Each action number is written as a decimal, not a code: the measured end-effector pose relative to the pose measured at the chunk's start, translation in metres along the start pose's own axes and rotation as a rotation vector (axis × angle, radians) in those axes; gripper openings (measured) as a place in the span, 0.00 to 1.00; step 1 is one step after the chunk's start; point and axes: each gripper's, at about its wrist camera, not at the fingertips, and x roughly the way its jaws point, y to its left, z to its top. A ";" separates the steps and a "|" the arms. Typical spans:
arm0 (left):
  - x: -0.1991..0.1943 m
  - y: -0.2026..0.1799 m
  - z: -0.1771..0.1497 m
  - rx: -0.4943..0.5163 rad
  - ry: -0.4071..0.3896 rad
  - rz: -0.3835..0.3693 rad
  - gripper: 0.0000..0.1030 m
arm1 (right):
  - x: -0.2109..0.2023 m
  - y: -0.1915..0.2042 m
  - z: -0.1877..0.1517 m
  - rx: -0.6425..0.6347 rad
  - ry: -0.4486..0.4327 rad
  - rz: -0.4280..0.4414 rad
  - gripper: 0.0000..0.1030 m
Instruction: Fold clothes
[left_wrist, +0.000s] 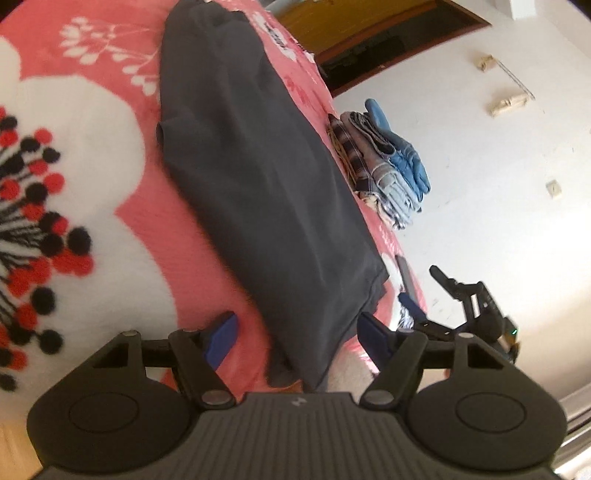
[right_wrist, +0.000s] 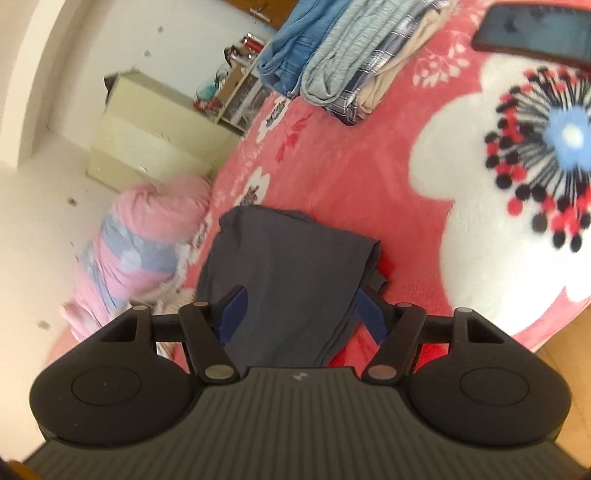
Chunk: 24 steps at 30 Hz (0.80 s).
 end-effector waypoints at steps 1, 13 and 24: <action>0.001 -0.001 0.000 -0.008 0.003 -0.008 0.64 | 0.002 -0.002 0.001 0.008 -0.007 0.011 0.64; 0.019 -0.002 -0.010 -0.030 0.056 0.008 0.46 | 0.020 -0.029 -0.006 0.087 -0.006 -0.049 0.62; 0.028 -0.004 -0.019 0.022 0.074 0.045 0.11 | 0.046 -0.025 -0.007 0.141 0.048 0.008 0.37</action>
